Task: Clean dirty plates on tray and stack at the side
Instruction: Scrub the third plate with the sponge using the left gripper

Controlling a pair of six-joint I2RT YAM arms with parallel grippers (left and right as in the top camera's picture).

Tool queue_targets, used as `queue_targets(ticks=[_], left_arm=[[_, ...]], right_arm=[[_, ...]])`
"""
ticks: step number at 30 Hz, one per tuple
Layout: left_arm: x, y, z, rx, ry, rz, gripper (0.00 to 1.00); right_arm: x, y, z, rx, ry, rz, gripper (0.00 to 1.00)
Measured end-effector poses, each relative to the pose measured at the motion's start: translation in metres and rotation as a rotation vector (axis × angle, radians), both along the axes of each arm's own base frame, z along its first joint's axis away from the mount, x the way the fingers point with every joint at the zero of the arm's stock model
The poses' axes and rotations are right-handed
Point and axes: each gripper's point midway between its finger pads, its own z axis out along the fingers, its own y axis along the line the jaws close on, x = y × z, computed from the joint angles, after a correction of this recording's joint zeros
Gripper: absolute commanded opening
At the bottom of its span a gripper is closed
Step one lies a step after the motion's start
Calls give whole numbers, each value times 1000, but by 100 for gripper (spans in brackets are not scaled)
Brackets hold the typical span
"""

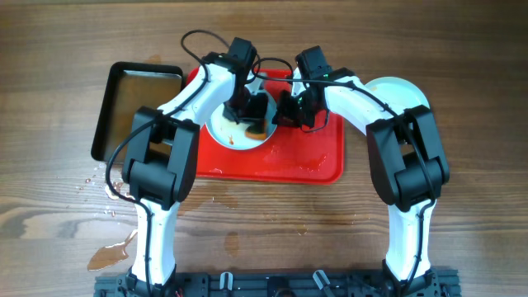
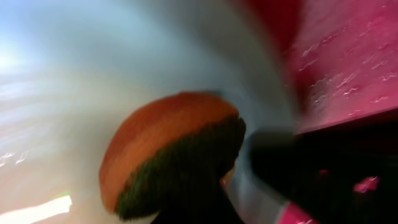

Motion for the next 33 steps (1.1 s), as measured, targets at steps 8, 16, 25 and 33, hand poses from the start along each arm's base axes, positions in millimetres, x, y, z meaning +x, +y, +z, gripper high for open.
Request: queue_targets(ticks=[8,16,25,33], left_arm=[[55,46,0,297,-213,383,4],[-6,139,2,709,-29,648,4],[-61,98,-2,489,276,272,4],[4,32,-3,120,32,157,4]], right_arm=[[1,0,0,2,3,-13,4],[-4,11,1,15,-1,18,4],[-5,10,1,14,-16,42,4],[4,-2,0,6,-17,5,4]])
